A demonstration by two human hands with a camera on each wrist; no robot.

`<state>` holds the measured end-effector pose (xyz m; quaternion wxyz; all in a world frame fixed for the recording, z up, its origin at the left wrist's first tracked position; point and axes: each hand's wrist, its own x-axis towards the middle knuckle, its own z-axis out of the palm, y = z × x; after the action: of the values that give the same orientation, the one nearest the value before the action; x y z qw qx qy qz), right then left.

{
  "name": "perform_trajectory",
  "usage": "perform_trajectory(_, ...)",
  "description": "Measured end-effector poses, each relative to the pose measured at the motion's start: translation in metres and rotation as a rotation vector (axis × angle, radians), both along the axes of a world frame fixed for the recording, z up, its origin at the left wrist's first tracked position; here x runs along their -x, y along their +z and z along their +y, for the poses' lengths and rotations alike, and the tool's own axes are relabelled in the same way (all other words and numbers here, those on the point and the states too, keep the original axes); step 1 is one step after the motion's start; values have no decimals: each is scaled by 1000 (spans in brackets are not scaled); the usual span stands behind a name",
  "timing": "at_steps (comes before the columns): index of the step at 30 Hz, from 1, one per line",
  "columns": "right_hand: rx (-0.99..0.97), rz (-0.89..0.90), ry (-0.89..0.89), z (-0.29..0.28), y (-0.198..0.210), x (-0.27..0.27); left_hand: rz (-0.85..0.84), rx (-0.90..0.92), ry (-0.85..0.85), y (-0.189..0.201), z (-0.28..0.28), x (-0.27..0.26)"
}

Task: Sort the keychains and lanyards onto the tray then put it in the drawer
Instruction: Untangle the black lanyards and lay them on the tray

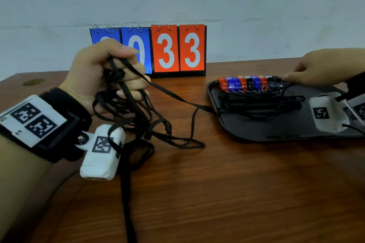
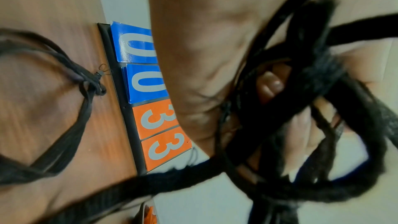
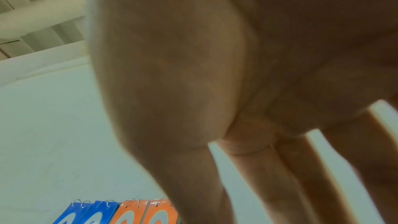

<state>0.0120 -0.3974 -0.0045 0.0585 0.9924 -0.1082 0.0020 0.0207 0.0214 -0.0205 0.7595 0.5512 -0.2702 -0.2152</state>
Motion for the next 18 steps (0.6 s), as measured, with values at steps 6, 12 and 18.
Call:
perform_trajectory(6,-15,16,-71,-8,1,-2,-2,-1,30,0,-2,-2)
perform_trajectory(12,-32,18,-26,0,6,6,31,-22,-68,-4,-3,-4)
perform_trajectory(18,-315,171,233,45,8,31,12,-57,-97,-6,-3,-7)
